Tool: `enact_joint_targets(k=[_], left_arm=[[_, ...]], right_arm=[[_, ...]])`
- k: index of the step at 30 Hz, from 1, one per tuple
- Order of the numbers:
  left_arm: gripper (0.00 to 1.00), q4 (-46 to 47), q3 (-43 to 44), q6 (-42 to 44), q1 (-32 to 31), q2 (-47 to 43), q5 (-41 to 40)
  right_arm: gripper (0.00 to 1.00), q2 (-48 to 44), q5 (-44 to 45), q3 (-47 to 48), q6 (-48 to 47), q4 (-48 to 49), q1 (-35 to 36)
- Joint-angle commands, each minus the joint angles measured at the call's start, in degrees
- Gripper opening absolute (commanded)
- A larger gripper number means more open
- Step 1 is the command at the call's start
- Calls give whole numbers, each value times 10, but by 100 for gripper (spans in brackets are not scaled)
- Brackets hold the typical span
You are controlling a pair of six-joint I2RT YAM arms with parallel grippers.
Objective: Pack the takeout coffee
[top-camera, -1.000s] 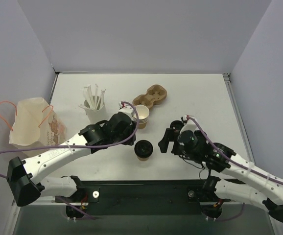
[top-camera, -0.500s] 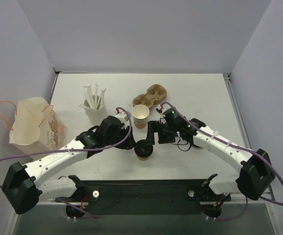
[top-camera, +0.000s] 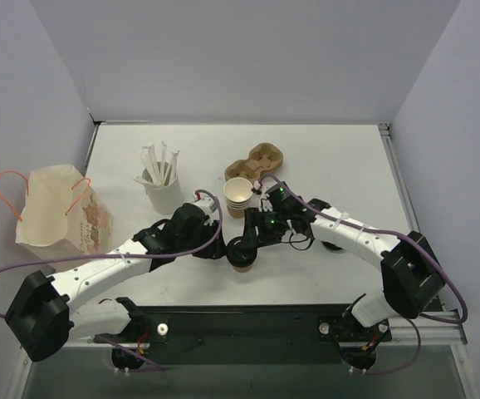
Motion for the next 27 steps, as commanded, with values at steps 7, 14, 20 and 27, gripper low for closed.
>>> enact_joint_targets(k=[7,14,20,27], left_arm=[[52,40,-32,-16,2,8,-35],[52,30,-60,-38,2,39,-79],[51,29,-84,-69,-3,84,-113],[52,-9,-43,-69,-3,4,-108]], right_arm=[[42,12,49,-64,0,23,1],[40,11,80,-144,43,89,0],[39,16,95,-188,93,134,9],[38,-21,142,-174,147,100,38]])
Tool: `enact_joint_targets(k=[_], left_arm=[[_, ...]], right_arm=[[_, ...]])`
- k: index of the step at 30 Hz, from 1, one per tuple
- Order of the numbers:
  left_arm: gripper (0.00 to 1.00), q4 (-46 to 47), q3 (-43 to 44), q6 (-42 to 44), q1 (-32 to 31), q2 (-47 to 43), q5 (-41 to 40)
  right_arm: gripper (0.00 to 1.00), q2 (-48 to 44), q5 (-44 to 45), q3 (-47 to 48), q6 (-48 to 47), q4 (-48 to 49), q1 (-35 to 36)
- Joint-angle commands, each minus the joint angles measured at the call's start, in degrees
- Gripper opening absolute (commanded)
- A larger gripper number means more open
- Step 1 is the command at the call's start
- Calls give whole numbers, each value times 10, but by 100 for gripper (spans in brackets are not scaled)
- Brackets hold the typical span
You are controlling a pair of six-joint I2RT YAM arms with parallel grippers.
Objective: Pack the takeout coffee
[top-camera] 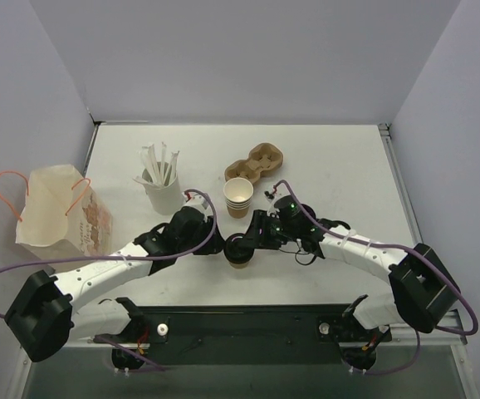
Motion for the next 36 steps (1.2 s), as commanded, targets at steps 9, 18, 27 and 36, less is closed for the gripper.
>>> enact_joint_targets(k=[9,18,27,36], left_arm=[[58,-28,12,30,-2,-113,52],[59,24,-10,30,-3,-69,91],[58,8,-19,43,-7,-20,43],[58,7,-21,52,-11,9,31]], right_arm=[[38,-44,157,-35,106,-80,67],[37,-54,178,-29,132,-78,87],[50,-80,179,-13,114,-94,98],[68,-125,175,18,74,-152,79]])
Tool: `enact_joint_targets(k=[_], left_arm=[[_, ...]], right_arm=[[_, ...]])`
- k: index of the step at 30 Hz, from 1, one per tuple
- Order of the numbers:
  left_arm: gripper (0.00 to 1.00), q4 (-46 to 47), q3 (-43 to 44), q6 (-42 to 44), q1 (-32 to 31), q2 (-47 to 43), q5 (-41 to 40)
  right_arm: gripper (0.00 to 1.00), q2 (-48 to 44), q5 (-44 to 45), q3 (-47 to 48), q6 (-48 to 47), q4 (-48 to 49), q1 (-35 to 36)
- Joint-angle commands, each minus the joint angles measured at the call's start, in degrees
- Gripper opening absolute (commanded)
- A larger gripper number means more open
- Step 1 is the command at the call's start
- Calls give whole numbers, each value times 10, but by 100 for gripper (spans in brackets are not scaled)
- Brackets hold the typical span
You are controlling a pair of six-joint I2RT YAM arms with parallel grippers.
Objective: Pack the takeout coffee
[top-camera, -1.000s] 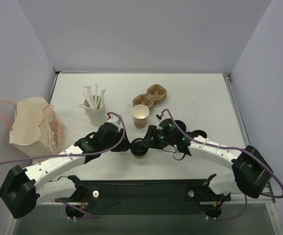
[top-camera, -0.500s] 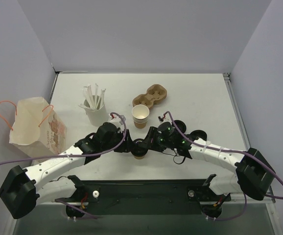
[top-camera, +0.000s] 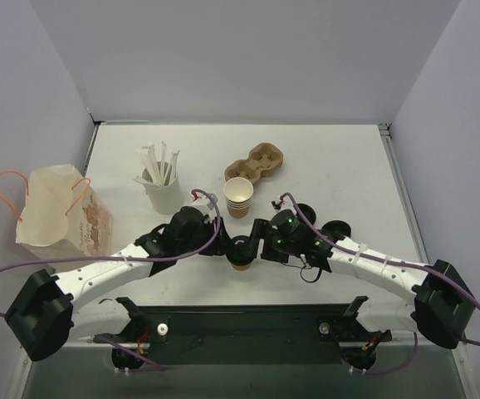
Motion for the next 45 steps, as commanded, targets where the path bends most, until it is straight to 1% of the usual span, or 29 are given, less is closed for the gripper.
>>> enact_joint_targets(k=[1,3,5,8,9,12,15,21,26,30,35,38,41,42,45], left_arm=[[58,-42,-13,29,-6,24,-33],[57,-42,-14,30,-6,25,-33],[57,-41,-16,30,-7,23,-33],[57,-34,-19,29,-8,23,-31],[57,-34,-19,29,-10,23,-31],[58,-34,-20,28,-12,22,-33],[58,-32,-21,27,-13,23,-33],[58,-30,-25,25,-15,24,-33],[58,-30,-26,24,-16,21,-35],[58,-30,-27,23,-17,21,-35],[57,-25,-35,20,-17,25,-35],[58,-15,-48,15,-18,34,-35],[57,-2,-62,7,-18,43,-35],[58,0,-69,4,-19,44,-35],[58,8,-80,-1,-21,45,-51]], right_arm=[[67,-41,-5,29,-33,-49,-15],[67,-57,-13,29,-46,-57,-31],[65,-69,-27,27,-57,-62,-48],[56,-89,-37,23,-69,-70,-74],[50,-96,-40,22,-72,-72,-81],[43,-94,-52,21,-85,-72,-97],[38,-77,-62,26,-96,-71,-104],[36,-36,-98,30,-108,-42,-107],[34,-8,-108,37,-110,-28,-107],[31,8,-106,36,-109,-25,-107],[27,30,-80,28,-105,-31,-107],[25,39,-65,11,-91,-36,-106],[23,41,-60,-33,-65,-20,-102],[22,40,-55,-56,-60,-17,-96],[22,39,-39,-85,-42,-5,-71]])
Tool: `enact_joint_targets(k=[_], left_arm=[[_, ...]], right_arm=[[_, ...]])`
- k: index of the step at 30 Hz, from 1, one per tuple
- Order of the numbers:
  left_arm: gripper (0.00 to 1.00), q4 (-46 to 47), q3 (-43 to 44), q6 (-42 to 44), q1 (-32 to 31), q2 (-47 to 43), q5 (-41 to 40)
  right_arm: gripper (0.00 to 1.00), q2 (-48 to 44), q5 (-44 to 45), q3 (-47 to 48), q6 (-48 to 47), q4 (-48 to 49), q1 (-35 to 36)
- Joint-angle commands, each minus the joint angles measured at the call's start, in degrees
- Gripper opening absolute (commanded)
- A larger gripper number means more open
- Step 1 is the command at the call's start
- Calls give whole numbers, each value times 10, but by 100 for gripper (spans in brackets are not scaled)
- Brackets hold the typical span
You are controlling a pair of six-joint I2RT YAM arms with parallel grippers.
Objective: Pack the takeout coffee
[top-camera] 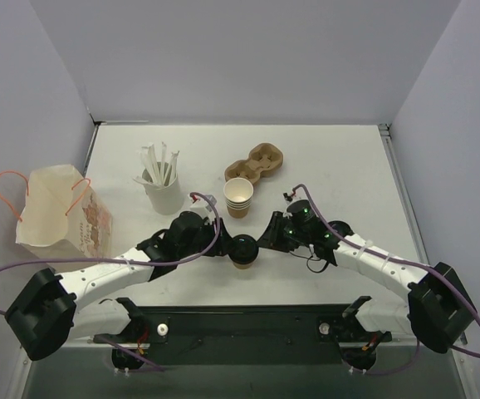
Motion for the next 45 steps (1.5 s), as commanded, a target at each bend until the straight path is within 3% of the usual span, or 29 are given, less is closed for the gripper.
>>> enact_joint_targets(k=[1,10,16,22,27,34,45], left_arm=[[57,-71,-45,10,-10,38,-32],[57,-95,-18,13,-12,15,-25],[59,-151,72,33,-10,-13,-19],[63,-226,174,71,0,-26,-30],[69,-285,228,106,12,-45,-57],[76,-364,265,191,17,-102,-124],[76,-370,203,242,23,-179,-198]], right_arm=[[22,30,55,-73,23,-39,42],[23,-7,73,-5,0,-96,54],[28,-45,80,86,-57,-178,17],[33,-59,143,133,-130,-241,-29],[36,9,234,179,-208,-284,-67],[37,153,240,255,-305,-286,-83],[42,271,251,338,-360,-280,-97]])
